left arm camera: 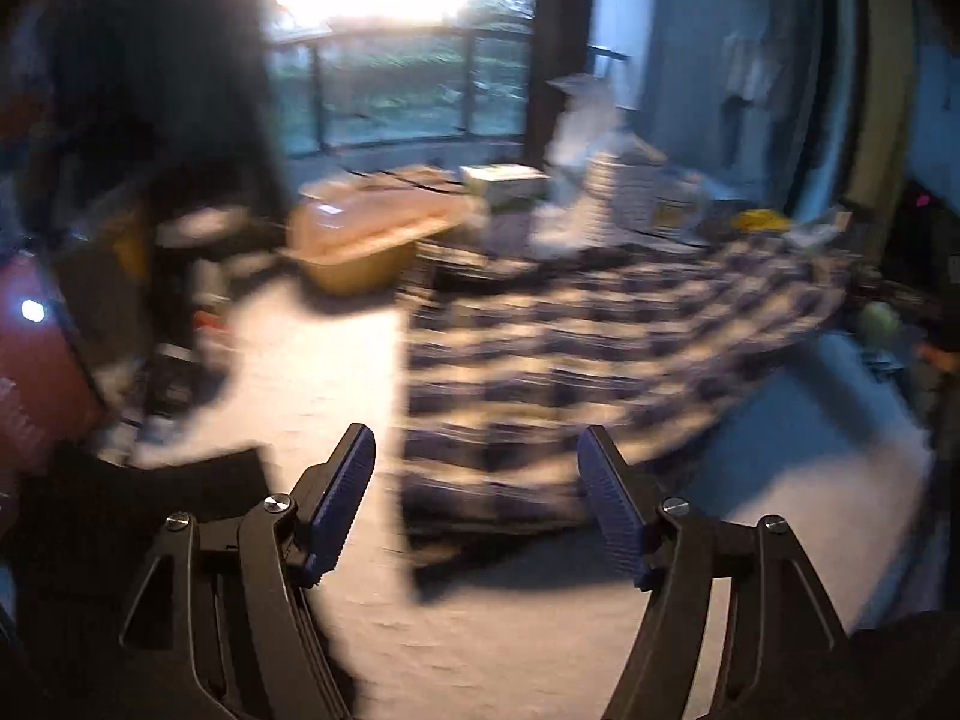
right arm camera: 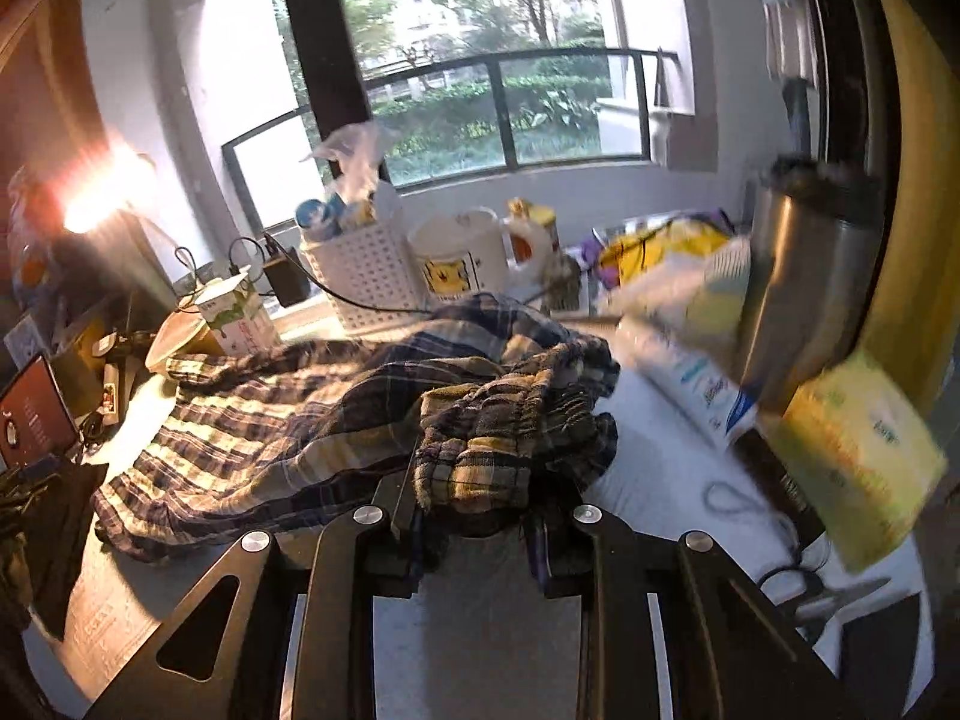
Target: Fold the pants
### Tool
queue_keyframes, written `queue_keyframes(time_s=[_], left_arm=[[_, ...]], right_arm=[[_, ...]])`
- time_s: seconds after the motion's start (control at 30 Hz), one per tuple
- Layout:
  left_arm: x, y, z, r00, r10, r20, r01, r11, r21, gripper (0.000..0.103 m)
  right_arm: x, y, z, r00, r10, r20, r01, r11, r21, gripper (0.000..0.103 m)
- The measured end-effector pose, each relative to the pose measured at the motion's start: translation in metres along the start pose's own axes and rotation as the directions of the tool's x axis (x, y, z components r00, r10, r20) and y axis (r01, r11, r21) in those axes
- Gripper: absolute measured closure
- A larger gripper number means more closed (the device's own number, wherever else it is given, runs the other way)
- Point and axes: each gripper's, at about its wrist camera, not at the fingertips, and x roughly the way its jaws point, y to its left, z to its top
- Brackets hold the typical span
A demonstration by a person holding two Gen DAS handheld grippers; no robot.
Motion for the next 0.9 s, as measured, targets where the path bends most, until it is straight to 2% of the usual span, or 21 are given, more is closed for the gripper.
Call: queue_keyframes(time_s=[0.03, 0.1, 0.17, 0.23, 0.33, 0.4, 0.57, 0.63, 0.67, 0.7, 0.73, 0.77, 0.9], left_arm=[[0.007, -0.008, -0.004, 0.998, -0.063, -0.018, 0.062, 0.998, -0.02, 0.033], [0.026, -0.029, -0.015, 0.99, -0.119, -0.073, 0.119, 0.993, -0.005, 0.033], [0.04, -0.056, -0.026, 0.989, -0.109, -0.103, 0.117, 0.99, 0.076, 0.033], [0.048, -0.083, -0.032, 0.992, -0.083, -0.093, 0.098, 0.981, 0.17, 0.033], [0.06, -0.109, -0.033, 0.992, -0.088, -0.09, 0.109, 0.958, 0.263, 0.033], [0.074, -0.113, -0.031, 0.992, -0.084, -0.096, 0.107, 0.957, 0.269, 0.033], [0.112, -0.103, -0.021, 0.992, 0.038, -0.121, -0.004, 0.963, 0.27, 0.033], [0.116, -0.102, -0.021, 0.992, 0.039, -0.124, -0.003, 0.96, 0.278, 0.035], [0.118, -0.101, -0.021, 0.992, 0.038, -0.122, -0.002, 0.96, 0.279, 0.05], [0.12, -0.097, -0.02, 0.992, 0.029, -0.127, 0.006, 0.964, 0.266, 0.057], [0.119, -0.094, -0.02, 0.991, 0.022, -0.13, 0.011, 0.968, 0.249, 0.075], [0.12, -0.091, -0.017, 0.991, 0.035, -0.131, -0.003, 0.97, 0.242, 0.087], [0.11, -0.081, -0.01, 0.991, -0.018, -0.135, 0.044, 0.98, 0.194, 0.095]], right_arm=[[-0.002, 0.002, 0.001, 1.0, 0.0, 0.007, 0.0, 1.0, -0.004, 0.077], [-0.003, 0.004, 0.001, 1.0, 0.002, 0.014, -0.002, 1.0, -0.006, 0.077], [-0.005, 0.004, 0.001, 1.0, 0.011, 0.015, -0.011, 1.0, 0.003, 0.077], [-0.007, 0.003, -0.001, 1.0, 0.018, 0.013, -0.018, 1.0, 0.007, 0.077], [-0.01, 0.001, 0.0, 1.0, 0.029, 0.012, -0.029, 1.0, 0.005, 0.077], [-0.013, -0.001, 0.002, 0.999, 0.035, 0.019, -0.035, 0.999, 0.007, 0.077], [-0.015, 0.001, 0.006, 0.998, 0.047, 0.03, -0.047, 0.999, 0.004, 0.077], [-0.015, 0.002, 0.007, 0.999, 0.047, 0.027, -0.047, 0.999, -0.002, 0.077], [-0.014, 0.002, 0.006, 0.999, 0.047, 0.026, -0.047, 0.999, -0.002, 0.077], [-0.013, 0.002, 0.006, 0.999, 0.046, 0.024, -0.046, 0.999, -0.001, 0.077], [-0.011, 0.002, 0.006, 0.999, 0.042, 0.021, -0.042, 0.999, -0.001, 0.077], [-0.01, 0.001, 0.005, 0.999, 0.037, 0.018, -0.037, 0.999, 0.0, 0.077], [-0.003, 0.0, 0.001, 1.0, 0.023, -0.006, -0.023, 1.0, -0.008, 0.077]])
